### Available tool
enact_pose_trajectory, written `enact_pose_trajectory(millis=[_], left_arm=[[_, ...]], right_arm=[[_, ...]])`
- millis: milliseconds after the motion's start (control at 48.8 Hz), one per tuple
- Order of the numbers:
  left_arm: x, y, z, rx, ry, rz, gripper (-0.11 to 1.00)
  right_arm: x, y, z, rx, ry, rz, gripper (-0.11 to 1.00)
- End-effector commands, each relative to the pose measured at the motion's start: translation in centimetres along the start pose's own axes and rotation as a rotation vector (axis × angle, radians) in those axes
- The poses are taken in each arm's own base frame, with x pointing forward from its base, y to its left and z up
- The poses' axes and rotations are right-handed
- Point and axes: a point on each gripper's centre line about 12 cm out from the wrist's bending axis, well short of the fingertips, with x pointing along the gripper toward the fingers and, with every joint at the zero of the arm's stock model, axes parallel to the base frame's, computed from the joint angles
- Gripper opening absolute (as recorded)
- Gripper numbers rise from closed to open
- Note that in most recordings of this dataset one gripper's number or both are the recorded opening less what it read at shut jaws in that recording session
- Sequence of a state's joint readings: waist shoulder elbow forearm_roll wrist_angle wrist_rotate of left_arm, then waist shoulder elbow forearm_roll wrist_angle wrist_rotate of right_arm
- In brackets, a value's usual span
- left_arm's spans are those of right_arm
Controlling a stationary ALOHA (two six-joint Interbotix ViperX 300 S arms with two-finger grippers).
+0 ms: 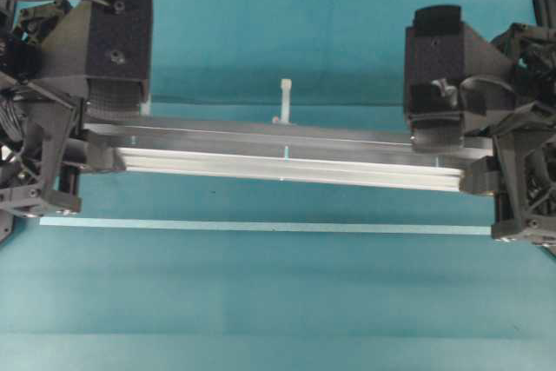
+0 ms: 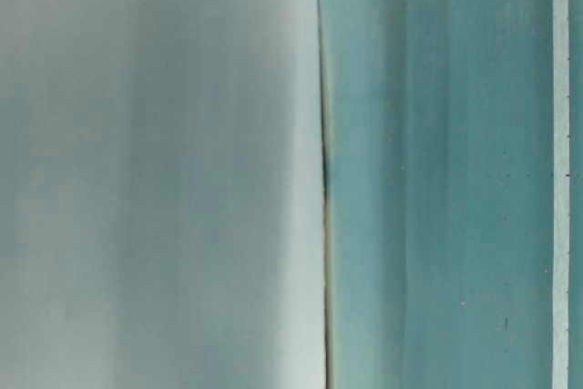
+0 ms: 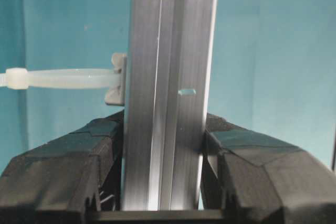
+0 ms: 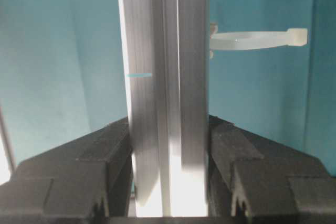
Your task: Lift the large metal rail with both hands.
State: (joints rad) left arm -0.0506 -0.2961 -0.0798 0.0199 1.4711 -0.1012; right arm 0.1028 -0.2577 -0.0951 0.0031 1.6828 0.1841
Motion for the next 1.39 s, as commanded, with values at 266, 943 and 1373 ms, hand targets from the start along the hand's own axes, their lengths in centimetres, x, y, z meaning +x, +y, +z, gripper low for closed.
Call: enact_pose_trajectory(millis=[266, 943, 1373], left_arm=[[5.0, 0.8, -2.3, -0.026, 0.048, 0.015, 0.36], [15.5, 2.4, -8.8, -0.027, 0.11, 0.033, 0.36], [19.8, 2.5, -11.2, -0.021, 0.098, 0.029, 0.36]], right_arm=[[6.1, -1.3, -1.4, 0.026, 0.086, -0.025, 0.39], [15.2, -3.4, -4.0, 0.054, -0.016, -0.022, 0.39], [20.5, -4.0, -4.5, 0.064, 0.029, -0.032, 0.39]])
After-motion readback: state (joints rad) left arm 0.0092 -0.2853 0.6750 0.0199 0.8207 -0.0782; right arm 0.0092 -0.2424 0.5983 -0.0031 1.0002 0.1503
